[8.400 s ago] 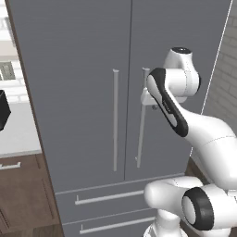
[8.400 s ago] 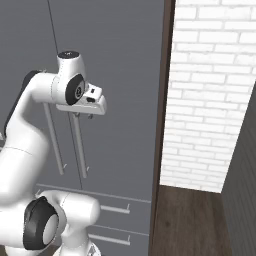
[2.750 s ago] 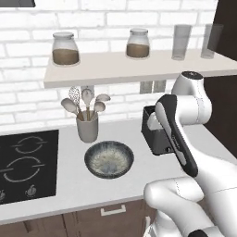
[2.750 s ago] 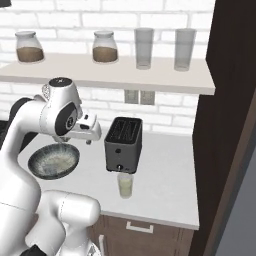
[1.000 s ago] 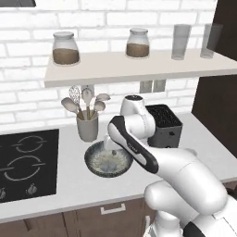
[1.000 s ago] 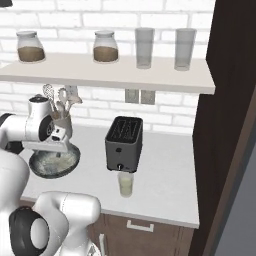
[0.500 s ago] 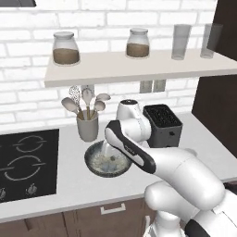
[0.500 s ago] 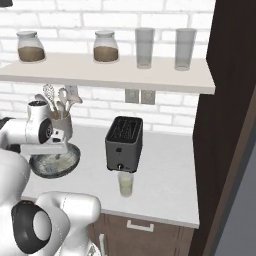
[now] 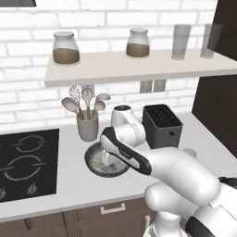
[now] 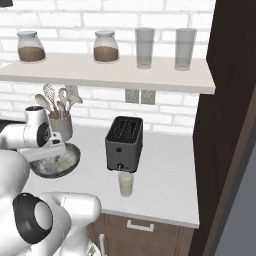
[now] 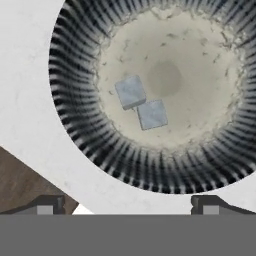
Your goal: Grab a lemon wedge from the fridge and one ice cube from the ice bowl, and put them in the glass of lemonade.
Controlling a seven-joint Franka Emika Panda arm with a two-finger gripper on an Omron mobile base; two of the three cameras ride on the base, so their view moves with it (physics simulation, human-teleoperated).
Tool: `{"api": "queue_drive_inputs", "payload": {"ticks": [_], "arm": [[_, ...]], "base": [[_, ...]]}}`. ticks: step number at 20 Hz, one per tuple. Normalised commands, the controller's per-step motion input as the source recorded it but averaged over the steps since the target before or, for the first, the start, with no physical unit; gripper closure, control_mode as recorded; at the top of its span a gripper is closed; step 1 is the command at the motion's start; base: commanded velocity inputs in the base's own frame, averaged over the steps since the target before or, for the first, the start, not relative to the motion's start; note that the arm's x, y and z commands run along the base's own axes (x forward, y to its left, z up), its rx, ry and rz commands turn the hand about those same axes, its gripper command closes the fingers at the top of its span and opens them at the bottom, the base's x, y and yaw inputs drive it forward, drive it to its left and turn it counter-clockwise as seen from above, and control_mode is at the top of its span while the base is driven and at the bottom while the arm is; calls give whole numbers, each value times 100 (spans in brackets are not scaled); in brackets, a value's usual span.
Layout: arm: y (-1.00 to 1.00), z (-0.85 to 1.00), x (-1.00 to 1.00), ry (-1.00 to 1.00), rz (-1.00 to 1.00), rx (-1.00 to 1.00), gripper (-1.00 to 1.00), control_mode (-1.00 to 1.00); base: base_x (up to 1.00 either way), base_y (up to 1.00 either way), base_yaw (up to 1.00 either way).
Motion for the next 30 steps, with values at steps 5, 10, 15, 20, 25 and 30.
{"api": "queue_drive_inputs", "payload": {"ticks": [5, 10, 15, 20, 25, 30], "arm": [[18, -7, 1, 0, 11, 0, -100, -100], [1, -10, 15, 0, 0, 0, -100, -100], [-1, -7, 41, 0, -1, 0, -100, -100], [0, -25, 22, 0, -1, 0, -100, -100], [0, -22, 2, 4, 0, 0, -100, -100], [0, -14, 3, 5, 0, 0, -100, -100]], "base": [[0, 0, 0], [0, 0, 0], [0, 0, 0], [0, 0, 0], [0, 0, 0], [0, 0, 0]]}}
